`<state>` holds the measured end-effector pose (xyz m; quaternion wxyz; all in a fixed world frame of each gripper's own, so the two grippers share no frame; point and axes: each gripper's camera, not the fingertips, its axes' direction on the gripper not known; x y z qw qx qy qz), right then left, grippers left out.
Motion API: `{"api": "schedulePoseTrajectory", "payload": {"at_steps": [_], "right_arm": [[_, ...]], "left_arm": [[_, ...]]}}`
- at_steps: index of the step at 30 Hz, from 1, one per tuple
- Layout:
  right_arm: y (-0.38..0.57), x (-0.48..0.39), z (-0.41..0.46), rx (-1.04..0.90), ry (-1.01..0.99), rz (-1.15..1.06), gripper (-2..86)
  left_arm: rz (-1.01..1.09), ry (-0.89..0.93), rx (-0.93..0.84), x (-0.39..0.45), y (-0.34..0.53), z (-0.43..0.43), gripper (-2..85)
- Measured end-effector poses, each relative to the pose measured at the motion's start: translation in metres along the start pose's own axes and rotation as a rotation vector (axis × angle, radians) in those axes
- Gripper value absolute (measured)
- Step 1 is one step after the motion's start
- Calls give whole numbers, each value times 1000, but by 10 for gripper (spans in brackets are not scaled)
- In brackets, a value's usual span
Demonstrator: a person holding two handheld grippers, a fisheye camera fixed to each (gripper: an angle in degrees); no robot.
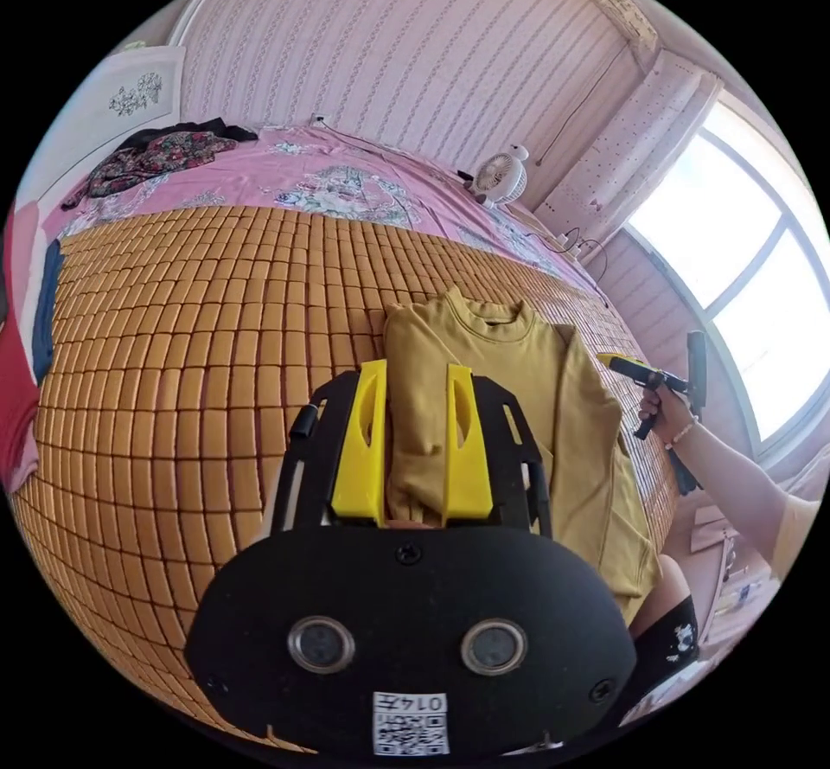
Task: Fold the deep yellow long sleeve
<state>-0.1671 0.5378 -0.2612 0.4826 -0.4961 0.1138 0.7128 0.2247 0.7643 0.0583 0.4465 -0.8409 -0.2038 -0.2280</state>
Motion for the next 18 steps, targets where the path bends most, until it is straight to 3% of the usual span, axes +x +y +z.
{"api": "schedulePoseTrajectory", "payload": {"at_steps": [5, 8, 11, 14, 18], "right_arm": [[-32, 15, 51, -74, -10, 72, 82], [-46, 10, 54, -92, -51, 58, 40], [-51, -9, 28, 12, -32, -72, 32], [-38, -21, -19, 133, -137, -131, 28], [29, -41, -89, 224, -210, -298, 28]], "left_arm": [[-43, -105, -221, 0, -34, 63, 95], [8, -124, -255, 6, -48, 63, 56], [82, -85, -165, 21, -58, 34, 41], [168, -31, -67, 41, -55, -19, 39], [335, 65, 19, 63, 5, -111, 37]]}}
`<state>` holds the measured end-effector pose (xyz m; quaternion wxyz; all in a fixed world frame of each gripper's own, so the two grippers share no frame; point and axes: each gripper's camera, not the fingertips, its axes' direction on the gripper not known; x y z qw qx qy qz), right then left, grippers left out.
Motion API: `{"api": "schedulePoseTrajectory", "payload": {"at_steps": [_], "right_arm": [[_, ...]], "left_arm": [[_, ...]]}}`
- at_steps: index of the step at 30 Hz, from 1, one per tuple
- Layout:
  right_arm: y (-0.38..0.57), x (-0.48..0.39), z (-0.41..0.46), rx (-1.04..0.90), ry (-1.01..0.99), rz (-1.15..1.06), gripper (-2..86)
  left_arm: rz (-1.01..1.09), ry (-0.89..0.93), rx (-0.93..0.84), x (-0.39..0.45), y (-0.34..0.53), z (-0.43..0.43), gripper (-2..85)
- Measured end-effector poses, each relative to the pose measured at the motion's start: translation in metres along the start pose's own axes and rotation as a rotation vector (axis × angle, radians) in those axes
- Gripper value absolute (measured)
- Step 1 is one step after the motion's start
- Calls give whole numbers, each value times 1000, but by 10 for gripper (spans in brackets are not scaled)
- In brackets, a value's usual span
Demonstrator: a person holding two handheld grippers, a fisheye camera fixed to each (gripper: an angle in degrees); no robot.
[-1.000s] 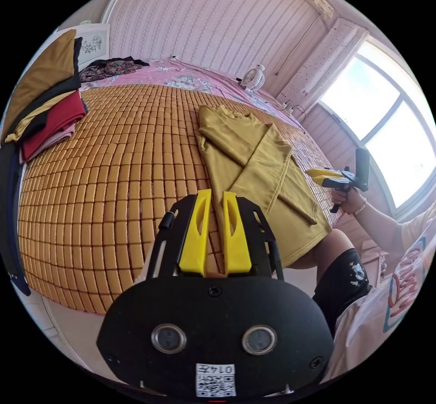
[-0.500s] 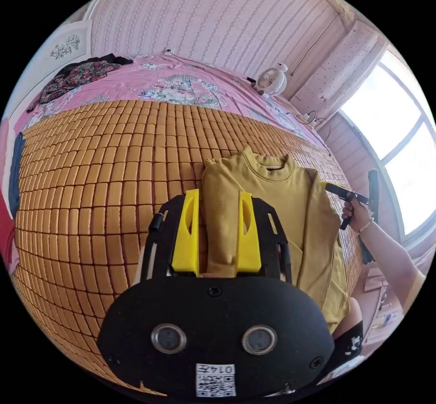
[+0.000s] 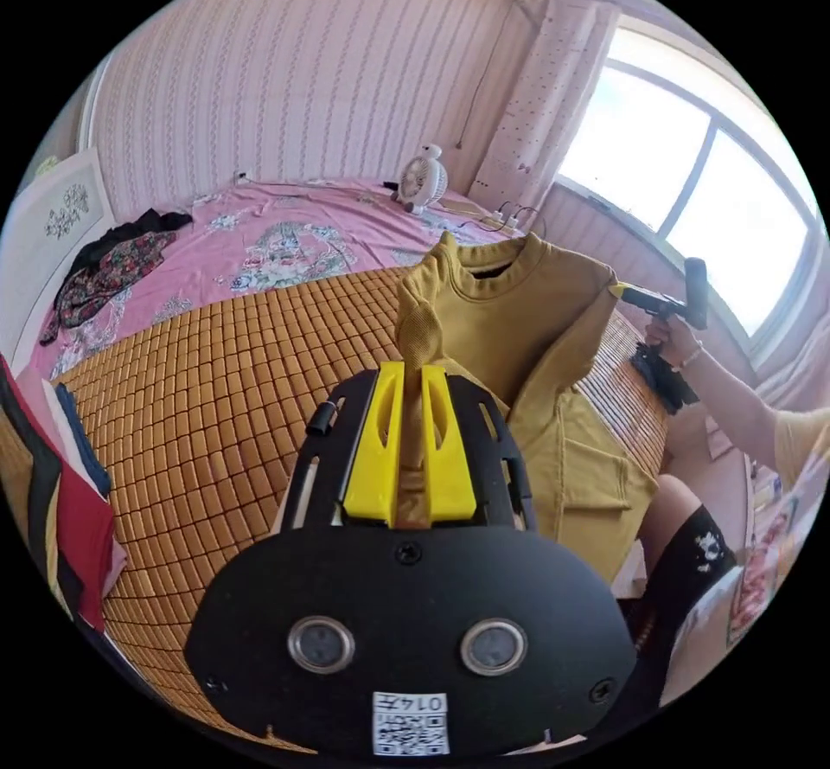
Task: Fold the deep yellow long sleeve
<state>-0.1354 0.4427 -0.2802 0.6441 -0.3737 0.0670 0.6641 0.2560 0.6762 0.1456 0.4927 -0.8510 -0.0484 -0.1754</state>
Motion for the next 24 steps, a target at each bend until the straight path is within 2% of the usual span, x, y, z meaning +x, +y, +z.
{"api": "schedulePoseTrajectory", "payload": {"at_steps": [2, 4, 7, 10, 15, 21, 24], "right_arm": [[32, -17, -26, -30, -41, -20, 30], [82, -37, -49, -108, -116, 12, 35], [156, -58, -42, -267, -68, 80, 49], [206, -66, -21, -410, 35, 185, 66], [210, -86, 1, -330, 39, 239, 62], [143, -145, 102, -458, 20, -76, 18], [98, -178, 167, -507, 65, -263, 3]], "left_arm": [[52, 97, 4, 20, 42, -33, 32], [14, 186, -70, 42, 108, -60, 10], [-129, 177, -175, 62, 190, -74, -5], [-199, 100, -250, 87, 232, -82, -8], [-157, 34, -277, 143, 221, -76, -10], [-40, 120, -188, 231, 168, -5, -10], [30, 112, -237, 271, 151, 45, -10]]}}
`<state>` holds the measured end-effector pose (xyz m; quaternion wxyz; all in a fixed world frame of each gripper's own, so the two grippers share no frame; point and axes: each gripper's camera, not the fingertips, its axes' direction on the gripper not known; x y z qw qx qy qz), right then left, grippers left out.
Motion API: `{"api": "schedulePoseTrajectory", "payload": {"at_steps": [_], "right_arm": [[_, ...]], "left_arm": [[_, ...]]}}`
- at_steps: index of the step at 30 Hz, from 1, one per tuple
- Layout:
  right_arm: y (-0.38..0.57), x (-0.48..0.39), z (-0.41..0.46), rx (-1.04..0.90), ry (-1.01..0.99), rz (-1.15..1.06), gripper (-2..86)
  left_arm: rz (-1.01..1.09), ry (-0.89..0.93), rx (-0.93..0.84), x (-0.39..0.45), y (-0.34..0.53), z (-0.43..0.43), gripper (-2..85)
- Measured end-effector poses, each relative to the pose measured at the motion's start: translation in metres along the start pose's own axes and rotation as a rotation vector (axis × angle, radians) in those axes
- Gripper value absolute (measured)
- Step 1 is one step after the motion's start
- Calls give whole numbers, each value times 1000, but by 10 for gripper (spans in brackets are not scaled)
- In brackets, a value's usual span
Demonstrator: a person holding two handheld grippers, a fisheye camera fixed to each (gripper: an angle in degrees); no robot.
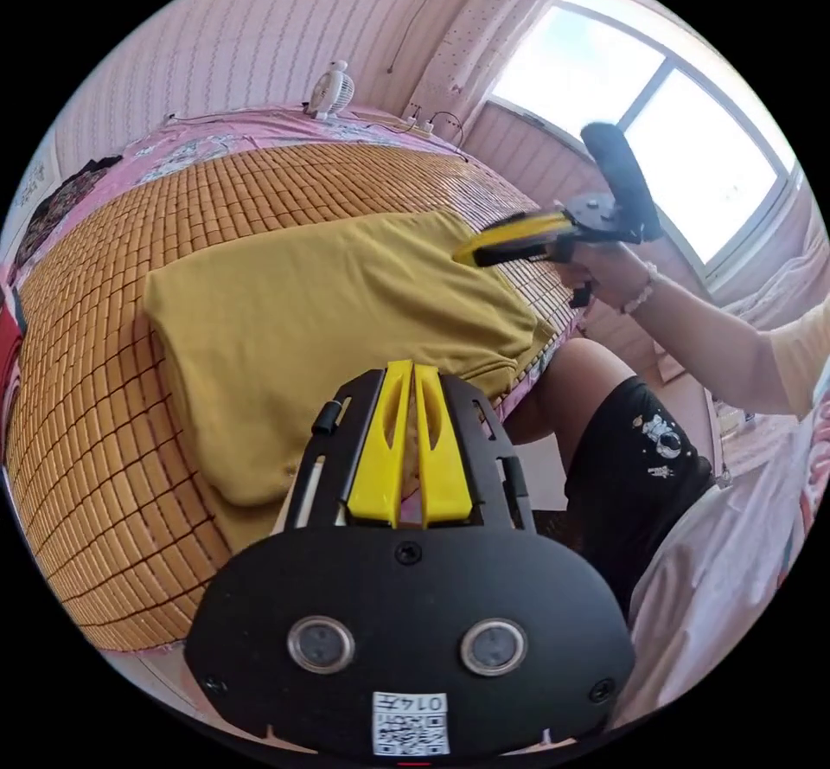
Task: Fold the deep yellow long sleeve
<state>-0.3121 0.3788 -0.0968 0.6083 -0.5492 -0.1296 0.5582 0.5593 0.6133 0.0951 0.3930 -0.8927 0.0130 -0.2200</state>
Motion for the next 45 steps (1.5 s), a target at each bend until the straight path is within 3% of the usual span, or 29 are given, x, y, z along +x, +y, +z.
{"api": "schedulePoseTrajectory", "payload": {"at_steps": [3, 7, 13, 29, 32, 37, 41, 45], "right_arm": [[-72, -7, 42, -135, 45, -107, -1], [-130, -13, 122, -429, 147, -207, -3], [-164, -19, 148, -591, 161, -289, -3], [-186, 38, 149, -635, 82, -221, -4], [-170, 52, 129, -539, 70, -170, -4], [-67, 94, 31, -157, -26, 101, 1], [42, 126, -17, -107, 4, 342, 17], [150, 150, -36, -185, -84, 589, 83]], "left_arm": [[55, -46, -126, 22, -8, 37, -10], [138, -93, -54, 44, 6, 38, -10], [156, -101, -31, 63, 4, 37, -10], [143, -88, -6, 99, -1, 32, -10], [169, -57, -5, 109, 1, 26, -9], [267, 91, 79, 133, 0, 6, 0], [290, 114, 134, 148, -13, 8, 80], [329, 150, 133, 172, -34, 23, 129]]}}
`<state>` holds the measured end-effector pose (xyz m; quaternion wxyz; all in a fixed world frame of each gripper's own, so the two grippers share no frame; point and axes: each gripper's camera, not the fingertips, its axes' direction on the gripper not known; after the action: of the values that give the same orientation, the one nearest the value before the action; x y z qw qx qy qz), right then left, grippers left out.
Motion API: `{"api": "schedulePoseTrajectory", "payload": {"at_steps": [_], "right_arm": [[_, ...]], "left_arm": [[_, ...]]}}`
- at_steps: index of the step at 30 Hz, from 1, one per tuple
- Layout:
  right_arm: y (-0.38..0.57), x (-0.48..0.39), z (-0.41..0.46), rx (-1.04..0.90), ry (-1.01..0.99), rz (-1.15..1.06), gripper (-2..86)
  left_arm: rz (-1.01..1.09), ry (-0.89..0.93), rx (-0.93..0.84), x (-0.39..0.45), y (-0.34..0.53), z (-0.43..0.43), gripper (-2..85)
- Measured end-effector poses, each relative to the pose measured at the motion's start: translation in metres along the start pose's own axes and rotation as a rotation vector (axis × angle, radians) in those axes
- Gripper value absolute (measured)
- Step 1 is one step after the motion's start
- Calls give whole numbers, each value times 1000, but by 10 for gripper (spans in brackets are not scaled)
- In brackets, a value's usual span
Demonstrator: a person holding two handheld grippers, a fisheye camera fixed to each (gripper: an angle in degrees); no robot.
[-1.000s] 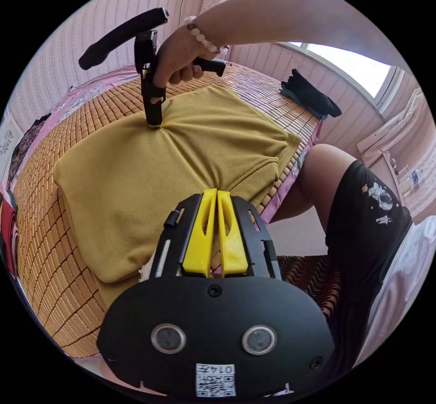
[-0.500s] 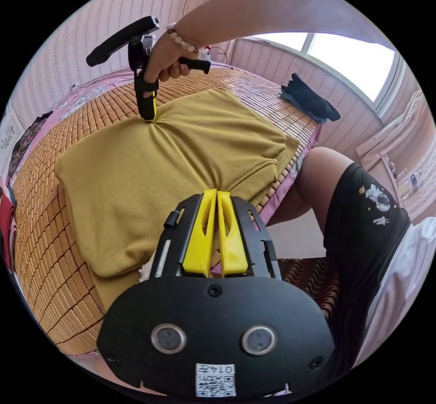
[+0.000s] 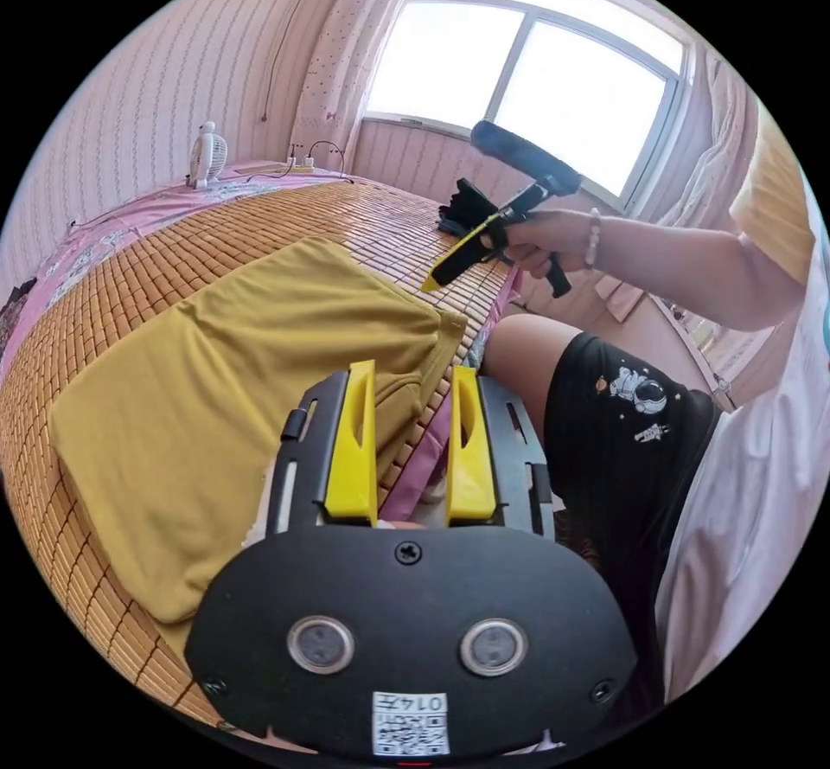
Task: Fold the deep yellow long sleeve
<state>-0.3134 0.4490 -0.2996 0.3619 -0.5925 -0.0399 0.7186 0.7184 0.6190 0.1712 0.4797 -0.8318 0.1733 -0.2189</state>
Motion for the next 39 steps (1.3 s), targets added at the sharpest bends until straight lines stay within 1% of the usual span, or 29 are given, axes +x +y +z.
{"api": "schedulePoseTrajectory", "payload": {"at_steps": [2, 5, 8, 9, 10, 11, 12, 13, 15, 17, 19, 22, 24, 25, 26, 27, 28, 30, 33, 35, 36, 39], "right_arm": [[19, 18, 5, -61, -34, 32, 90], [34, 39, 7, -78, -141, 55, 59], [46, 56, -20, 39, -299, 68, 37], [52, 61, -34, 96, -377, 65, 33], [57, 65, -48, 154, -470, 58, 32], [60, 67, -52, 181, -516, 58, 31], [65, 68, -57, 195, -569, 55, 32], [68, 67, -59, 177, -581, 17, 35], [73, 75, -65, 161, -552, -1, 41], [81, 97, -70, 204, -598, 35, 52], [90, 129, -71, 303, -622, 168, 83], [90, 145, -62, 368, -562, 306, 132], [87, 147, -53, 396, -548, 378, 138], [85, 147, -46, 408, -565, 423, 131], [86, 148, -45, 443, -574, 442, 107], [88, 150, -43, 470, -608, 480, 58], [88, 153, -39, 454, -668, 490, 45], [97, 155, -44, 491, -729, 501, 32], [125, 160, -78, 579, -727, 493, 22], [140, 156, -108, 634, -692, 463, 19], [148, 150, -132, 671, -643, 428, 18], [149, 127, -190, 740, -516, 310, 18]], "left_arm": [[26, -10, -6, 7, -12, 11, 136], [65, 11, -24, 16, -34, 36, 153], [98, 23, -97, 24, -52, 67, 171], [109, 2, -131, 28, -56, 79, 166], [126, -21, -163, 32, -59, 88, 150], [128, -43, -166, 34, -59, 90, 136], [112, -123, -150, 37, -59, 87, 101], [93, -178, -173, 39, -57, 84, 57], [97, -146, -199, 41, -49, 75, 47], [103, -124, -191, 45, -36, 57, 42], [114, -104, -194, 52, -15, 33, 41], [118, -98, -197, 59, 12, 5, 39], [104, -92, -194, 60, 26, -10, 39], [94, -93, -186, 60, 36, -18, 39], [88, -92, -183, 59, 40, -22, 39], [78, -90, -176, 58, 47, -30, 39], [71, -95, -159, 56, 54, -38, 39], [66, -105, -121, 54, 61, -49, 39], [82, -114, -52, 53, 66, -66, 38], [83, -87, 11, 52, 67, -76, 39], [67, -58, 62, 50, 68, -83, 39], [-32, 17, 188, 37, 75, -99, 39]]}}
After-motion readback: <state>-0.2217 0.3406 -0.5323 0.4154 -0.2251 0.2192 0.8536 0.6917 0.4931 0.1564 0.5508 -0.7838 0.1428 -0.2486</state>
